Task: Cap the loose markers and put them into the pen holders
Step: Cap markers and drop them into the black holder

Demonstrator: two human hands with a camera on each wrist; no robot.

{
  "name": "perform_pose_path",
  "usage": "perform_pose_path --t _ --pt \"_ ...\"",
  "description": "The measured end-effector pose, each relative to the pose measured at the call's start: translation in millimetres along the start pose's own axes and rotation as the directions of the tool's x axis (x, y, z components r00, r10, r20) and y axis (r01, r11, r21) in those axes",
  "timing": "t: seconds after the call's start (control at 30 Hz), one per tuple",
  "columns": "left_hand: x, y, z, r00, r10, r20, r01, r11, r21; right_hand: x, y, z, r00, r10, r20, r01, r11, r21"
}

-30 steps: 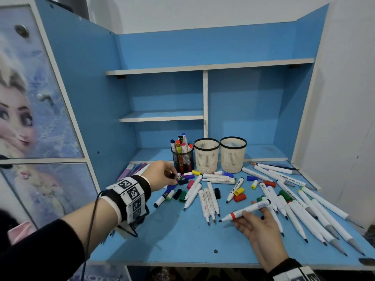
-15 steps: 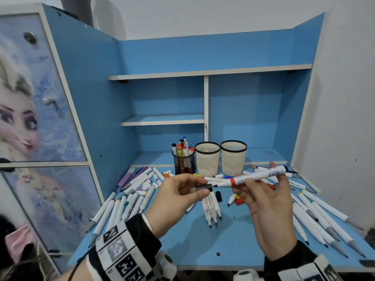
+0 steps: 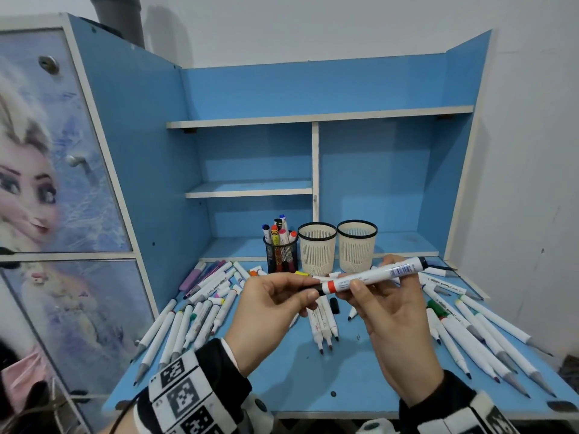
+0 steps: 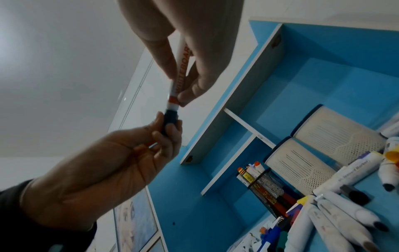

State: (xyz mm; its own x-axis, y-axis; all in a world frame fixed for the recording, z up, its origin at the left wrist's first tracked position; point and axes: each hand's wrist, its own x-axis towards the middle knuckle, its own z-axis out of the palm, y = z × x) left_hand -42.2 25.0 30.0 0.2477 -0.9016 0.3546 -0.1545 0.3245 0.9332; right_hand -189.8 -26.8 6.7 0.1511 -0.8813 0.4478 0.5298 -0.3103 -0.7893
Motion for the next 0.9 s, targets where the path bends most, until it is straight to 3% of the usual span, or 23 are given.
perform_pose_path --t 0.23,0.47,0.57,0.67,0.73,0.9 --pt "4 5 -13 0.995 -0.047 0.093 0.045 0.999 0.027 5 1 5 0.997 -0.004 0.071 0.001 0.999 0.032" --pt "42 -9 -49 0.953 -0.216 0.211 0.143 0.938 0.315 33 2 17 0.985 0.104 0.14 -0.081 0.984 -0.161" --pt "69 -29 -72 0.928 -0.32 0.192 0.154 0.798 0.583 57 -7 23 0.988 0.086 0.129 -0.05 0.965 -0.257" --pt "88 -48 -88 0.911 -0.402 0.088 0.172 0.566 0.806 84 -17 31 0.988 0.076 0.136 -0.036 0.962 -0.272" --pt "96 -58 -93 0.886 -0.462 0.036 0.198 0.447 0.872 100 -21 38 0.99 0.059 0.129 -0.022 0.963 -0.27" --pt "113 -84 -94 0.839 -0.539 -0.072 0.251 0.266 0.931 134 -22 52 0.989 0.025 0.146 0.026 0.941 -0.339"
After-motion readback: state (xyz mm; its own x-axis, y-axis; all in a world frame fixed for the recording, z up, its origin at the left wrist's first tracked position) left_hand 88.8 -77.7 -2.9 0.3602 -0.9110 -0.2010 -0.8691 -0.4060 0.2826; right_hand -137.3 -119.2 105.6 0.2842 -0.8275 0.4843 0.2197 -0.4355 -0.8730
